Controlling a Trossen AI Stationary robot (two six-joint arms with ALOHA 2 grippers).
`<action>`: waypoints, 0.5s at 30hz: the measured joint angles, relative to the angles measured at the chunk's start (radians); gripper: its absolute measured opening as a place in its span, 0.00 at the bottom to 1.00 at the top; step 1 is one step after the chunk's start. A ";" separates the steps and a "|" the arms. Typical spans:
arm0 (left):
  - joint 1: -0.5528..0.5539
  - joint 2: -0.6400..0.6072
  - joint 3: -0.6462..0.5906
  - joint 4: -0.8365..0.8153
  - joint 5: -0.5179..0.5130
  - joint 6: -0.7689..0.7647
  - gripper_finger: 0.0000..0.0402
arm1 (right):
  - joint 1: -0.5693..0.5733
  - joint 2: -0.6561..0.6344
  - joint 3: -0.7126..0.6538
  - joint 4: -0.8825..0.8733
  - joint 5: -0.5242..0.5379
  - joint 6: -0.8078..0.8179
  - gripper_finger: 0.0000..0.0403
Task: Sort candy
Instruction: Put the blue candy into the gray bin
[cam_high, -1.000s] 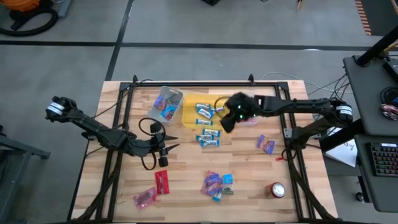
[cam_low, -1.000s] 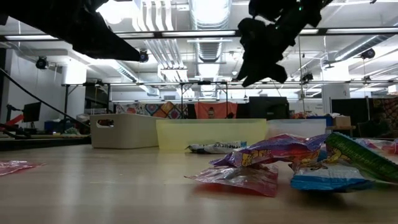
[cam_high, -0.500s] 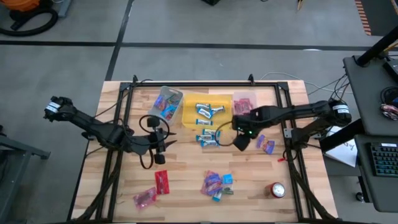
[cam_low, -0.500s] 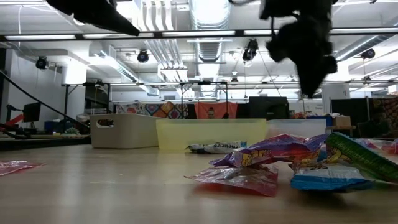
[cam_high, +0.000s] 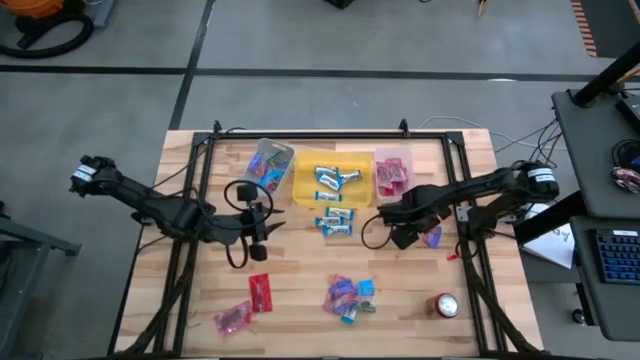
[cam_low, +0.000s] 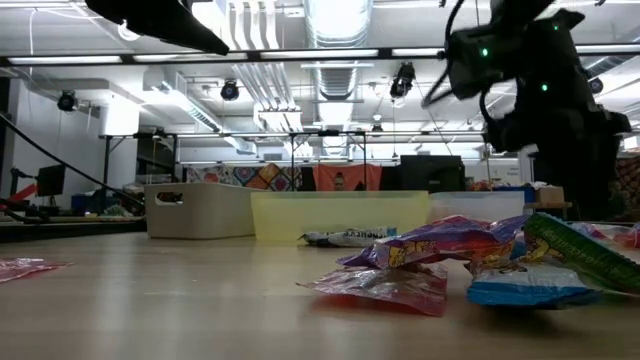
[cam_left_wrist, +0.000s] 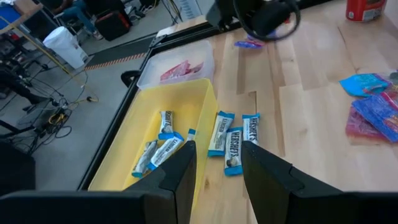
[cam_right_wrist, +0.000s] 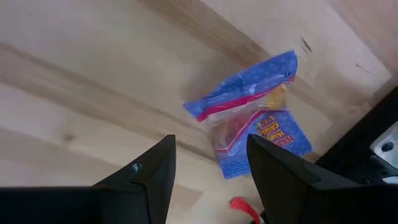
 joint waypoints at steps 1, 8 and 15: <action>0.002 0.000 0.000 0.001 0.000 0.000 0.28 | 0.000 0.014 -0.007 0.000 0.000 0.000 0.47; 0.008 0.000 -0.006 0.004 0.000 -0.001 0.28 | 0.000 0.144 -0.028 0.008 0.001 -0.056 0.46; 0.008 0.023 -0.012 0.017 0.002 -0.001 0.28 | 0.000 0.253 -0.012 0.053 -0.007 -0.138 0.30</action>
